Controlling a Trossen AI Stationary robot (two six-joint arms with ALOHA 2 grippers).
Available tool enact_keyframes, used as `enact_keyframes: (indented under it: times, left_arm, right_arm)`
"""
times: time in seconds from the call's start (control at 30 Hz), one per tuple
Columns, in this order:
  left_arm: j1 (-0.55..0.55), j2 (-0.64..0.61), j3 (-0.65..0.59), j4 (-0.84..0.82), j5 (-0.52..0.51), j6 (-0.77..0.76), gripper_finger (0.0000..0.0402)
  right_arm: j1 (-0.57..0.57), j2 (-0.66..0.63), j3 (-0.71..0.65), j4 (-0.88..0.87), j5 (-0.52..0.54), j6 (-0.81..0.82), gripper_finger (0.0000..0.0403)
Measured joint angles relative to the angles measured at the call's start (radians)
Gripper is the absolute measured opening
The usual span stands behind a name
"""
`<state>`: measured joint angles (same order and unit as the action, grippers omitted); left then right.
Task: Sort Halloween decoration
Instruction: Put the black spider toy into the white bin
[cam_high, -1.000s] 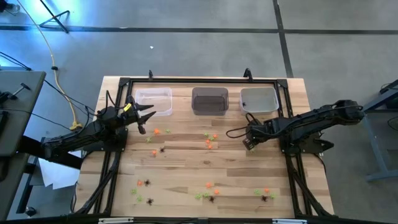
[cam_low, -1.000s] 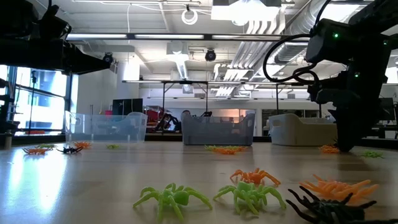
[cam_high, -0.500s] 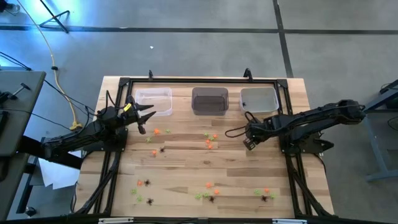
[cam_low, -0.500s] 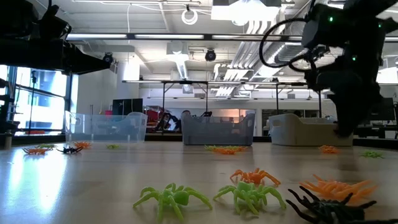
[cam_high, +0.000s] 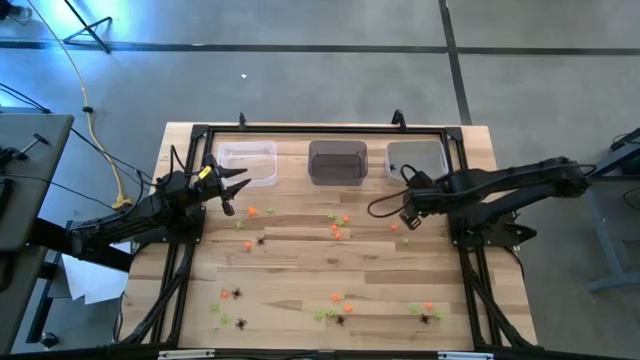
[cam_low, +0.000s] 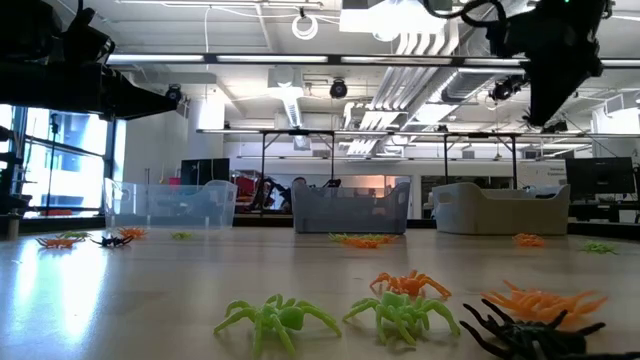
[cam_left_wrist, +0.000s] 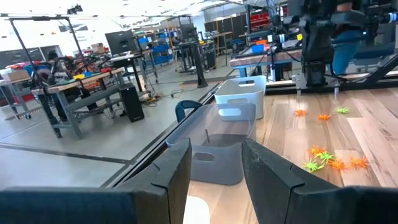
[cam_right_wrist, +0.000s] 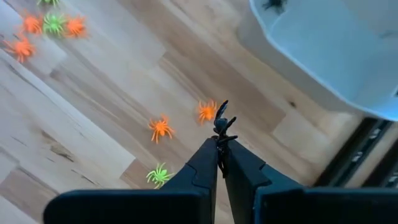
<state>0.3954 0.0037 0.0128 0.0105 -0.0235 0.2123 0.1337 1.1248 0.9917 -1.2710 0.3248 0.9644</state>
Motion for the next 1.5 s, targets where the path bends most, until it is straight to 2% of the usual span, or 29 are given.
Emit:
enact_keyframes:
  times: [0.1,0.23,0.43,0.57,0.67,0.83,1.1,1.33,1.5]
  left_arm:
    - [0.0,0.0,0.0,0.0,0.0,0.0,0.0131]
    - [0.0,0.0,0.0,0.0,0.0,0.0,0.0131]
    - [0.0,0.0,0.0,0.0,0.0,0.0,0.0131]
    - [0.0,0.0,0.0,0.0,0.0,0.0,0.0131]
    - [0.0,0.0,0.0,0.0,0.0,0.0,0.0131]
    - [0.0,0.0,0.0,0.0,0.0,0.0,0.0131]
    - [0.0,0.0,0.0,0.0,0.0,0.0,0.0131]
    - [0.0,0.0,0.0,0.0,0.0,0.0,0.0131]
    - [0.0,0.0,0.0,0.0,0.0,0.0,0.0131]
  right_arm:
    - [-0.004,0.0,0.021,-0.027,0.033,-0.005,0.0018]
    - [-0.063,0.0,0.024,-0.037,0.139,-0.053,0.0018]
    - [-0.313,0.0,0.024,0.008,0.18,-0.268,0.0019]
    - [-0.524,0.0,0.024,0.122,0.137,-0.482,0.0019]
    - [-0.672,0.0,0.024,0.206,0.05,-0.617,0.0019]
    - [-0.831,0.0,0.024,0.24,-0.074,-0.707,0.0019]
    - [-0.874,0.036,0.024,0.236,-0.086,-0.736,0.0019]
    - [-0.875,0.183,-0.037,0.306,-0.092,-0.737,0.0019]
    - [-0.9,0.267,-0.105,0.389,-0.142,-0.737,0.0019]
